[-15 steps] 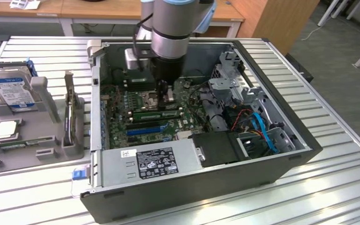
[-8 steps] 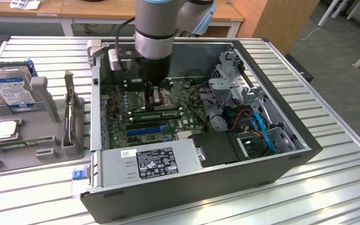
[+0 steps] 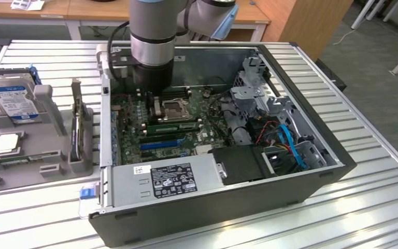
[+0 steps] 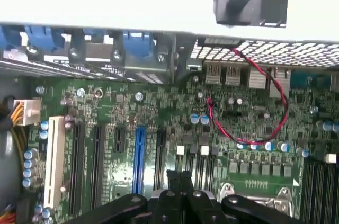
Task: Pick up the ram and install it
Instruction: 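Press down the ram until it locks into place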
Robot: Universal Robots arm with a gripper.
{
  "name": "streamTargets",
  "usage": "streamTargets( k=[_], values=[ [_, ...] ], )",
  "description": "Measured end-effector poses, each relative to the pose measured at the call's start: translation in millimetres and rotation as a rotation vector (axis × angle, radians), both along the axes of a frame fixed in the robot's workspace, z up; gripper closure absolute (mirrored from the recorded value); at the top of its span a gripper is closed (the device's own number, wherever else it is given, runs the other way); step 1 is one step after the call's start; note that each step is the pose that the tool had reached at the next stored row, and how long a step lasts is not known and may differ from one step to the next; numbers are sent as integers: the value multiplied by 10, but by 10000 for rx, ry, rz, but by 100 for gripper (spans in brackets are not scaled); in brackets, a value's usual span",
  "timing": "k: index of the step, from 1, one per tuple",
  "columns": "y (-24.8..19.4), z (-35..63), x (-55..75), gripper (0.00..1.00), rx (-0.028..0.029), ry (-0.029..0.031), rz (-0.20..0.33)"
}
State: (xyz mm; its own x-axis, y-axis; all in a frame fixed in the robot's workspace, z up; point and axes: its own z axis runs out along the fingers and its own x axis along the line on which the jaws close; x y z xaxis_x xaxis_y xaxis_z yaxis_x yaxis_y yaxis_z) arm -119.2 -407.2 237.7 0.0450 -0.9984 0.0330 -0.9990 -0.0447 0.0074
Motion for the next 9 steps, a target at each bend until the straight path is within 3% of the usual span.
streamTargets(
  k=[9],
  values=[
    [-2,-139,-1,89,-71,6,0]
  ],
)
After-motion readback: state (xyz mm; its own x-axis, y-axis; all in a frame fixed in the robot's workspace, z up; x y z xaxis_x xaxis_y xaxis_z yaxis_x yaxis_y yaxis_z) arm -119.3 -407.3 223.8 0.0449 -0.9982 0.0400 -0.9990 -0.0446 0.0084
